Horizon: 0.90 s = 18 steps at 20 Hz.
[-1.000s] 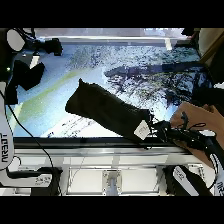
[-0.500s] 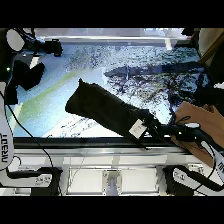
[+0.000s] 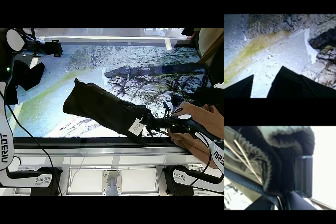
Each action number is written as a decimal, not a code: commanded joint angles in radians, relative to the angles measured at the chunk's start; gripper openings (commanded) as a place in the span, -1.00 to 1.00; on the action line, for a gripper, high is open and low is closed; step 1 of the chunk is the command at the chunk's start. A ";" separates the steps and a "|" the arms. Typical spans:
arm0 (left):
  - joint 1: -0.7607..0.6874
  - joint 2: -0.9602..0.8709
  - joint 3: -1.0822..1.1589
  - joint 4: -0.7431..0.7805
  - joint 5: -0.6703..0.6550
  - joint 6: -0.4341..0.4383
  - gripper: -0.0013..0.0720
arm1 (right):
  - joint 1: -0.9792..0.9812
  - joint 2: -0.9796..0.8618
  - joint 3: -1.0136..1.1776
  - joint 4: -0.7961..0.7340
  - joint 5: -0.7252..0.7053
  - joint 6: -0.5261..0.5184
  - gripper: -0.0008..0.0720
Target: Fold the clothes and pants, and hang the long-sleeved shirts on hangers.
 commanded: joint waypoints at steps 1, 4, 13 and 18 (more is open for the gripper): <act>-0.001 0.000 0.000 0.000 -0.006 0.000 0.84 | 0.008 0.007 0.022 -0.005 0.006 -0.005 -0.90; -0.001 0.001 0.000 0.000 -0.008 0.001 0.84 | -0.001 0.072 0.139 -0.014 0.029 -0.001 -0.90; -0.001 0.000 0.000 0.000 -0.007 0.000 0.84 | -0.653 0.307 0.719 -0.289 0.315 0.265 -0.91; -0.001 0.000 0.000 0.000 -0.007 0.000 0.84 | -1.181 0.389 0.792 -0.452 0.471 0.356 -0.91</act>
